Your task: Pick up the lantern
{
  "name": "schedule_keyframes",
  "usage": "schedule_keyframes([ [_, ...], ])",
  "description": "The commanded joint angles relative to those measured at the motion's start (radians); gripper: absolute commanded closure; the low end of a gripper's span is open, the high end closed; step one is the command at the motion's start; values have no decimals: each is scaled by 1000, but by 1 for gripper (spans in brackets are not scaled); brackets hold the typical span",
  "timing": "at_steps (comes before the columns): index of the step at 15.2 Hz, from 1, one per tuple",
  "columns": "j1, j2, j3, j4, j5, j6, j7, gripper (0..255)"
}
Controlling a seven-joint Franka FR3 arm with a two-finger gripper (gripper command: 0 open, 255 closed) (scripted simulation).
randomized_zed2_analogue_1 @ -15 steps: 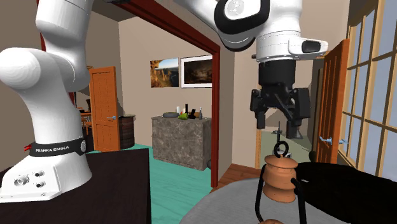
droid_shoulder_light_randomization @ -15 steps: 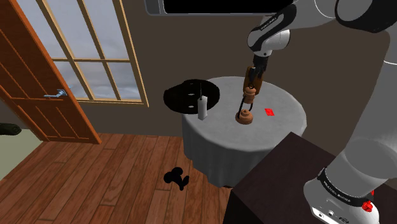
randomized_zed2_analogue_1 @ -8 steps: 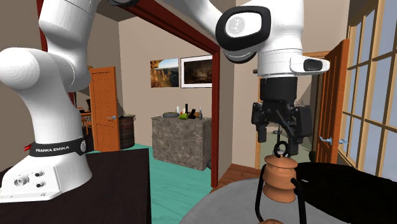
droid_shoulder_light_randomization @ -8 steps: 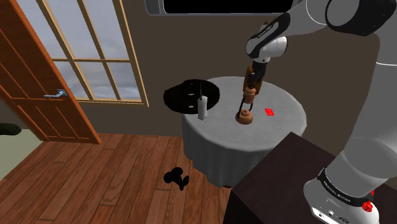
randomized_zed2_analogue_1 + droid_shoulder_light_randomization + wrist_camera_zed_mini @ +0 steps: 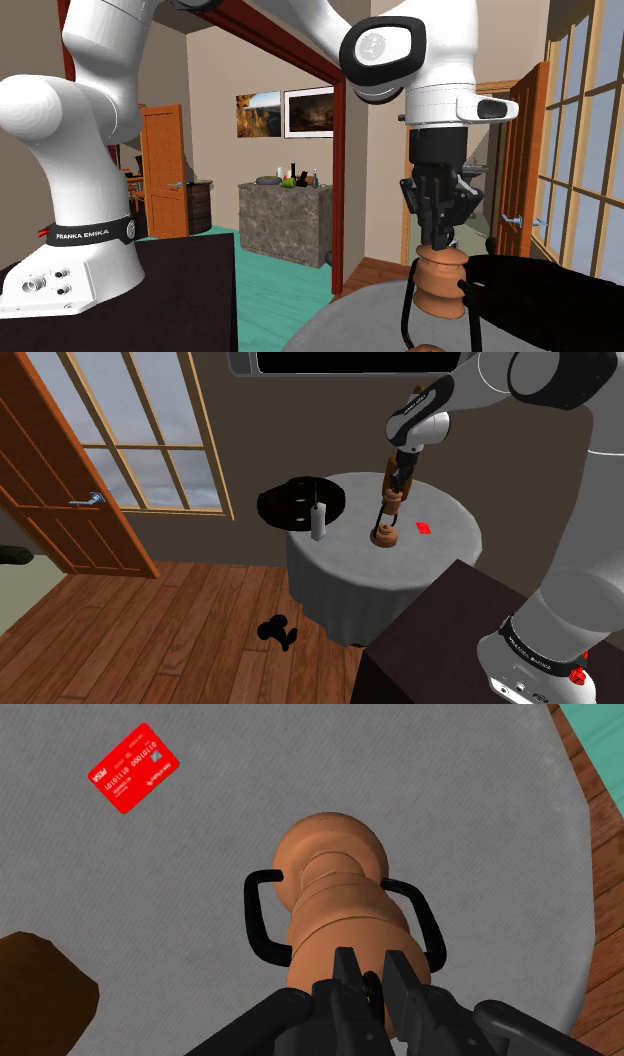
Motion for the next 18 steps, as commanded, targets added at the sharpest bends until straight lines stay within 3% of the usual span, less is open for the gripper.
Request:
schedule_keyframes([
  [1,0,0,0,0,0,0,0,255],
  [4,1,1,0,-1,0,1,1,255],
  [18,15,-102,-19,61,-49,-158,35,255],
])
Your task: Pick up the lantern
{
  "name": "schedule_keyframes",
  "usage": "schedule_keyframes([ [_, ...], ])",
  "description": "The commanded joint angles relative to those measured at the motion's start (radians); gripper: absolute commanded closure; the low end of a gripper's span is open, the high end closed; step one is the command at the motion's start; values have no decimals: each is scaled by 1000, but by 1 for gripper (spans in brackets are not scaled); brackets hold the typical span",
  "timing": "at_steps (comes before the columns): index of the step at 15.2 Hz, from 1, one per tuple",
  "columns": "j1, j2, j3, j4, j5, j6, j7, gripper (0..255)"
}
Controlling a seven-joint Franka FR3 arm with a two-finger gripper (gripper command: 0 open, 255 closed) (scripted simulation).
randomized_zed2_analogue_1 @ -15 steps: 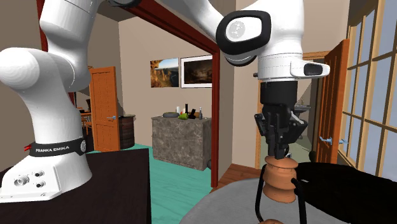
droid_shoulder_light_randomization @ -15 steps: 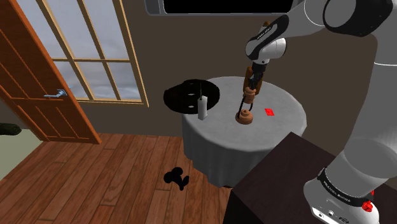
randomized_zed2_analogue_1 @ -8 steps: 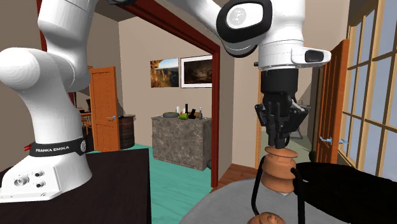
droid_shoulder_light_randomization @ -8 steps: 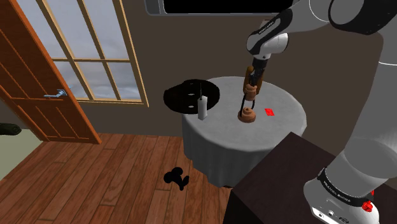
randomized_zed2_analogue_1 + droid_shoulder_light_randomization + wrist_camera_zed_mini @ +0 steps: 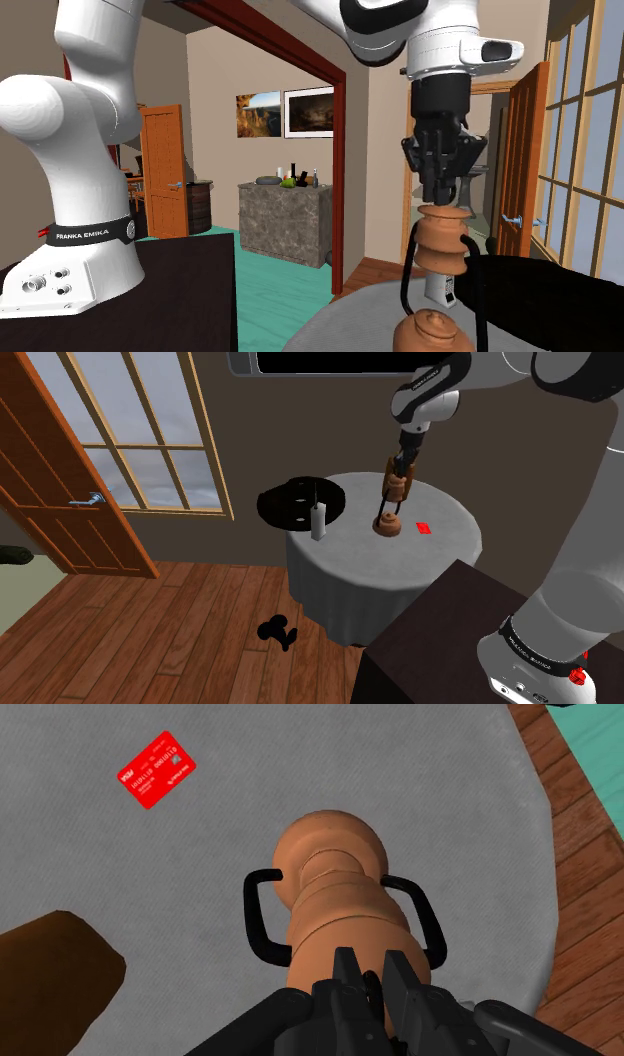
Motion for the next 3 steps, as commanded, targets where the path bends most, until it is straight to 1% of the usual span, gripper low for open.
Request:
schedule_keyframes([
  [1,2,-13,-2,13,-6,-24,5,255],
  [3,2,-14,-2,14,-6,-26,5,255],
])
